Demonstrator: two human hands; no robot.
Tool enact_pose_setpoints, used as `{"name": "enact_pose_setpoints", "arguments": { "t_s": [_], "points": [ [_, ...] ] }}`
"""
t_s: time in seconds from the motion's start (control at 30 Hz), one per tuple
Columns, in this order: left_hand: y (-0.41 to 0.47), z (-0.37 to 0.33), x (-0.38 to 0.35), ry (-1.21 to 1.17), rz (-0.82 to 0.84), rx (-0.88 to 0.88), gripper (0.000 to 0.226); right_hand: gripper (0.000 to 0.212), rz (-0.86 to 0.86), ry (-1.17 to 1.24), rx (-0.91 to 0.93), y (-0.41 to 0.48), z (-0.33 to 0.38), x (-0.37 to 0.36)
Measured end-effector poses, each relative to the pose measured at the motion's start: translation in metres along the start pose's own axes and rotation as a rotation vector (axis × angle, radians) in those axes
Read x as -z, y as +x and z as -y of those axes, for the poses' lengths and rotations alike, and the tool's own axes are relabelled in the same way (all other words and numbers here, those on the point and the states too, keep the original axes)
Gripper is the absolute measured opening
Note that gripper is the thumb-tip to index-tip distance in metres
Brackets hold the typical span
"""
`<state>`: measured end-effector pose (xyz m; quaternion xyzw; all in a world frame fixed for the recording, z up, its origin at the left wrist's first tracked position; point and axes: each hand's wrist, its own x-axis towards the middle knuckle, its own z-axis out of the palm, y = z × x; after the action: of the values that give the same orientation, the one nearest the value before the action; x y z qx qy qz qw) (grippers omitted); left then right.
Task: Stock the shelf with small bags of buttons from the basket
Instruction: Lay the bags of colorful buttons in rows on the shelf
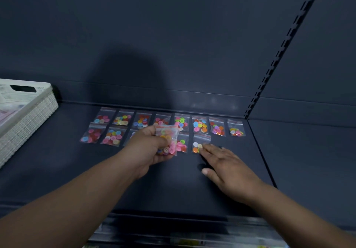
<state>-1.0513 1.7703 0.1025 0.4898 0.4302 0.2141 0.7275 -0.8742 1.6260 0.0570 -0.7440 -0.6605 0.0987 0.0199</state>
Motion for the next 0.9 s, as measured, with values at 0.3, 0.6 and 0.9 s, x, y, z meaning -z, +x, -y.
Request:
{"name": "enact_pose_setpoints", "arguments": {
  "t_s": [0.3,0.6,0.9],
  "points": [
    [0.003,-0.001,-0.006,0.025,0.009,0.007,0.019,0.065,-0.014,0.076,0.024,0.000,-0.006,0.001],
    [-0.002,-0.008,-0.037,0.010,0.103,-0.005,0.017,0.018,-0.338,1.348,-0.298,0.014,0.044,0.035],
    [-0.002,-0.007,-0.053,-0.053,0.128,0.126,0.016,0.019,-0.335,1.454,-0.511,0.002,0.023,0.042]
  ]
}}
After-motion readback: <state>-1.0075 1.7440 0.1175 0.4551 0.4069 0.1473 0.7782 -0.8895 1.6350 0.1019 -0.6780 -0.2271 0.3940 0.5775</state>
